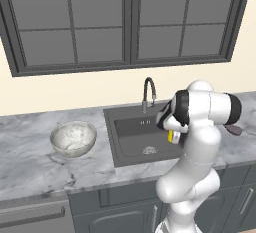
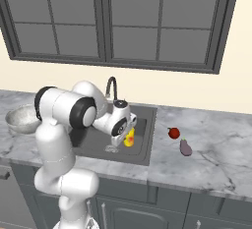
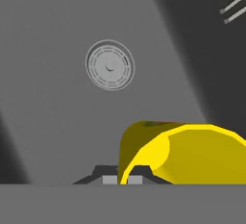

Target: Remove the eggplant and bell pepper from the sink. Then move the bowl and cup from the counter to the sink for washing.

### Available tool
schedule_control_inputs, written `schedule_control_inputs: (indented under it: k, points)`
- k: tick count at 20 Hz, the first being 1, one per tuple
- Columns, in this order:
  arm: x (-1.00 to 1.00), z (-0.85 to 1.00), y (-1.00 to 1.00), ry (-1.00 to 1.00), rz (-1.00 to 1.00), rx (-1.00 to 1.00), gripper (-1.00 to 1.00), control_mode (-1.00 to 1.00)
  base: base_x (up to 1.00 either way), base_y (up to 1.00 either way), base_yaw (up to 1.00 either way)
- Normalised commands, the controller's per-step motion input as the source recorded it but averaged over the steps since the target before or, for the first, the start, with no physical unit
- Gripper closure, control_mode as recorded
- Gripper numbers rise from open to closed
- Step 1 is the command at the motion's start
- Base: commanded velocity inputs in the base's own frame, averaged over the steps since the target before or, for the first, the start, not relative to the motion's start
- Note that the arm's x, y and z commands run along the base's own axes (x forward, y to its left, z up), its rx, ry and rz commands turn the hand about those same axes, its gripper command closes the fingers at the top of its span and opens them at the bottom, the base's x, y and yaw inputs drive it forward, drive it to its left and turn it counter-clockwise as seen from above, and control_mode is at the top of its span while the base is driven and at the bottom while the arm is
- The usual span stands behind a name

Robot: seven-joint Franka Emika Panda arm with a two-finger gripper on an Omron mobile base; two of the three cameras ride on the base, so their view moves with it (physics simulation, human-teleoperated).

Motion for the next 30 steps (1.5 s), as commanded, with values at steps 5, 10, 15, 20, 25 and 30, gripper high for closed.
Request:
schedule_control_inputs:
  k: [5, 10, 15, 20, 25, 30]
  points:
    - [0.24, -0.20, -0.08, 0.00, 0.00, 0.00, 1.00, -1.00, 0.00, 0.00, 0.00]
    - [0.25, -0.21, -0.08, 0.00, 0.00, 0.00, 1.00, -1.00, 0.00, 0.00, 0.00]
    - [0.26, -0.23, -0.09, 0.00, 0.00, 0.00, 1.00, -1.00, 0.00, 0.00, 0.00]
    - [0.27, -0.27, -0.06, 0.00, 0.00, 0.00, 1.00, -1.00, 0.00, 0.00, 0.00]
    - [0.29, -0.26, -0.04, 0.00, 0.00, 0.00, 1.00, -1.00, 0.00, 0.00, 0.00]
    - [0.31, -0.24, -0.05, 0.00, 0.00, -0.01, 1.00, -1.00, 0.00, 0.00, 0.00]
